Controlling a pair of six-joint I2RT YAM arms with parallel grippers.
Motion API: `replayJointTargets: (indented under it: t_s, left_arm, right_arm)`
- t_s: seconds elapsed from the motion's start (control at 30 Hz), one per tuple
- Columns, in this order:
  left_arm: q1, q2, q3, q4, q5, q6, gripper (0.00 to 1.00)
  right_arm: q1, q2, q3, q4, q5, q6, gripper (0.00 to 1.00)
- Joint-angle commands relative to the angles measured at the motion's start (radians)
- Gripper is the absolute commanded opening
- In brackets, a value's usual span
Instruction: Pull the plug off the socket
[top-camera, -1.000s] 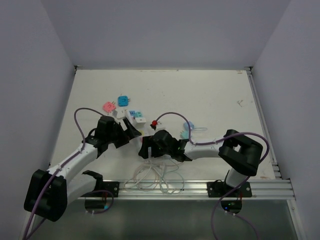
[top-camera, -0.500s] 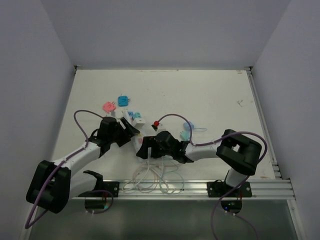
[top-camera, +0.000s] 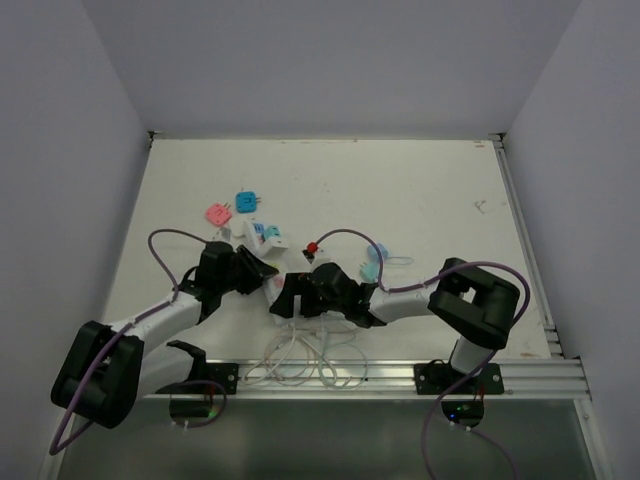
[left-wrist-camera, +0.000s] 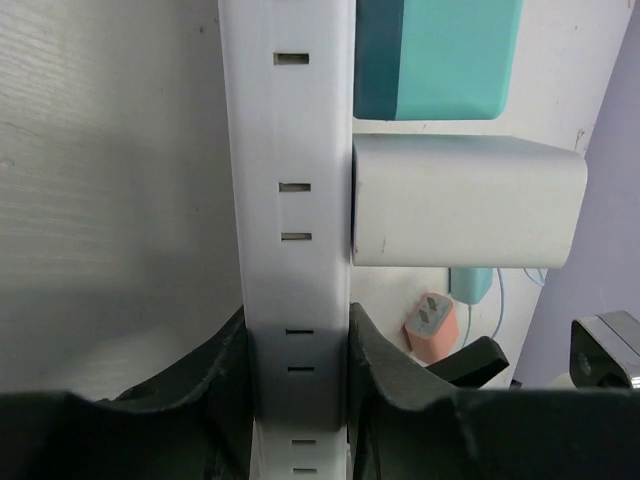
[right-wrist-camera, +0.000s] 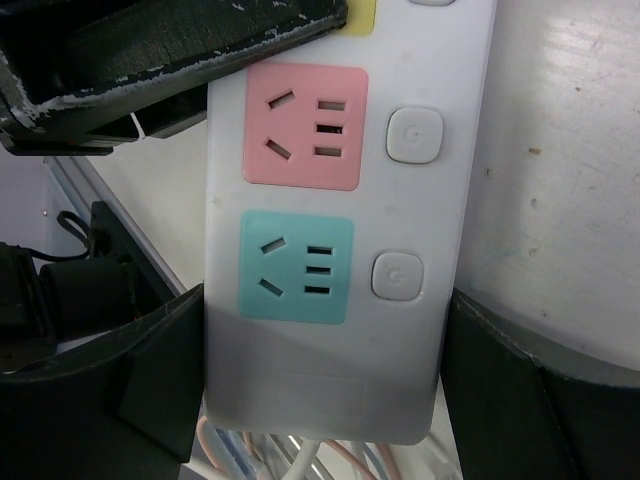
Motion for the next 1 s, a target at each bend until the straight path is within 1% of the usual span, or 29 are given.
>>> replayJointTargets:
  t_s: [0.0, 0.03, 0.07, 0.1, 0.13, 0.17, 0.2, 0.23, 0.3, 0.33, 0.4, 0.43, 0.53, 0.7, 0.8, 0.97]
  left_arm:
    - [-0.011, -0.033, -0.026, 0.07, -0.002, -0.01, 0.29]
    - [-0.011, -0.035, -0.027, 0.068, -0.002, -0.007, 0.24]
    - [-0.011, -0.035, -0.026, 0.068, -0.002, -0.002, 0.14]
    - [-0.011, -0.036, -0.023, 0.061, -0.002, 0.012, 0.11]
    - [-0.011, -0.036, -0.02, 0.056, -0.003, 0.019, 0.07]
    - [-0.011, -0.035, -0.015, 0.051, -0.003, 0.026, 0.0]
    - [-0.011, -0.035, -0.012, 0.045, -0.002, 0.044, 0.0]
    - [-0.011, -0.035, -0.004, 0.041, -0.002, 0.053, 0.0]
    - [-0.011, -0.027, 0.005, 0.024, 0.001, 0.084, 0.0]
    - [-0.011, -0.018, 0.017, 0.019, 0.01, 0.095, 0.0]
    - [-0.011, -0.006, 0.031, 0.004, 0.02, 0.13, 0.0]
    - [-0.011, 0.008, 0.043, 0.002, 0.03, 0.141, 0.0]
    - [-0.011, 0.04, 0.066, 0.002, 0.05, 0.174, 0.0]
    - [-0.011, 0.102, 0.126, 0.005, 0.075, 0.222, 0.0]
    - [-0.011, 0.148, 0.178, 0.002, 0.102, 0.246, 0.0]
    - [-0.011, 0.206, 0.249, -0.018, 0.142, 0.295, 0.0]
  right_arm:
    - [-0.002, -0.006, -0.014, 0.031, 0.013, 0.029, 0.0]
    - [-0.004, -0.011, -0.012, 0.028, 0.009, 0.023, 0.0]
    - [-0.004, -0.012, -0.011, 0.028, 0.006, 0.019, 0.04]
    - [-0.004, -0.017, -0.009, 0.026, 0.001, 0.015, 0.11]
    - [-0.004, -0.028, -0.012, 0.025, 0.0, 0.009, 0.26]
    - [-0.005, -0.035, -0.014, 0.021, -0.003, 0.005, 0.35]
    - [-0.01, -0.043, -0.017, 0.018, -0.006, 0.0, 0.44]
    - [-0.016, -0.052, -0.022, 0.014, -0.009, -0.006, 0.58]
    - [-0.028, -0.086, -0.026, -0.009, -0.013, -0.011, 0.71]
    - [-0.043, -0.1, -0.035, -0.018, -0.013, -0.014, 0.8]
    - [-0.065, -0.146, -0.042, -0.043, -0.023, -0.017, 0.86]
    - [-0.091, -0.16, -0.049, -0.049, -0.029, -0.018, 0.91]
    - [-0.157, -0.218, -0.051, -0.078, -0.059, -0.021, 0.99]
    - [-0.218, -0.266, 0.021, -0.221, -0.048, -0.08, 0.99]
    - [-0.264, -0.255, 0.081, -0.261, -0.049, -0.071, 0.99]
    - [-0.318, -0.166, 0.185, -0.272, -0.065, -0.02, 0.99]
